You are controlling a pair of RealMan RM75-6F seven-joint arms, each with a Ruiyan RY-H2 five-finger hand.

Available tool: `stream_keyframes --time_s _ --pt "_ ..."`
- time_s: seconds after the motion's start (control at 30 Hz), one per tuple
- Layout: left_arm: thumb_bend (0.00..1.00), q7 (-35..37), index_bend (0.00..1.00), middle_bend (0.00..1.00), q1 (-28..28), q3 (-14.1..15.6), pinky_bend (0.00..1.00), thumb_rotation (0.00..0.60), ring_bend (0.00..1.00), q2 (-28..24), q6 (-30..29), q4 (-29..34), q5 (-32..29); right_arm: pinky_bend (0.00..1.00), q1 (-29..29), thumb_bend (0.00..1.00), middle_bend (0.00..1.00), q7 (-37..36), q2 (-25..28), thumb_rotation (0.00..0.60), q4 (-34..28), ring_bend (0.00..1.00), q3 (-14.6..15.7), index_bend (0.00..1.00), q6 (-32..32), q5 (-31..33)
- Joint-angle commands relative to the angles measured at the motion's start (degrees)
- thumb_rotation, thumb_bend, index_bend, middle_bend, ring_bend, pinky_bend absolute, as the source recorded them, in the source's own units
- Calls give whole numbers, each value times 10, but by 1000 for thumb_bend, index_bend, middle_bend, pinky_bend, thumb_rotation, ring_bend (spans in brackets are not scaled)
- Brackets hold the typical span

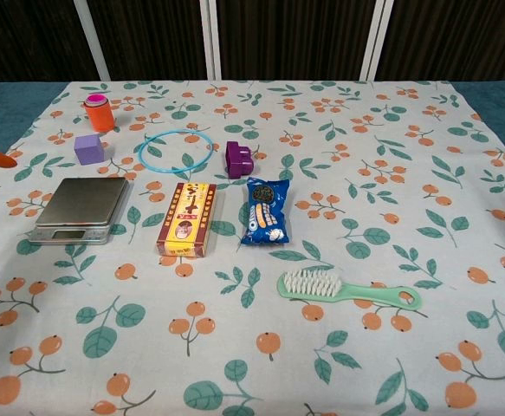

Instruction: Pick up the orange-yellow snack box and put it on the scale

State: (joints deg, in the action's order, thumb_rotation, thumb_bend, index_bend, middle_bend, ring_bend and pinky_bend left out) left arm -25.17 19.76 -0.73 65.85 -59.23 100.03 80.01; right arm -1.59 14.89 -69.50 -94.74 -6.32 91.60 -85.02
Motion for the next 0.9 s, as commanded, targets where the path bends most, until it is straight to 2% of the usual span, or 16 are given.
stream_keyframes --time_s 0.03,0.3,0.9 --pt "799 -28 69 843 7 4 689 600 712 5 17 9 -32 25 0 513 67 -2 1 600 0 58 0 34 1 0" --pt "798 -46 78 842 14 11 689 600 712 35 32 -19 -68 26 0 514 67 -3 0 600 -1 58 0 34 -1 1" --pt "798 -15 89 839 21 31 689 600 712 69 40 -74 -56 25 -1 513 67 -2 -2 600 2 58 -1 34 -4 4"
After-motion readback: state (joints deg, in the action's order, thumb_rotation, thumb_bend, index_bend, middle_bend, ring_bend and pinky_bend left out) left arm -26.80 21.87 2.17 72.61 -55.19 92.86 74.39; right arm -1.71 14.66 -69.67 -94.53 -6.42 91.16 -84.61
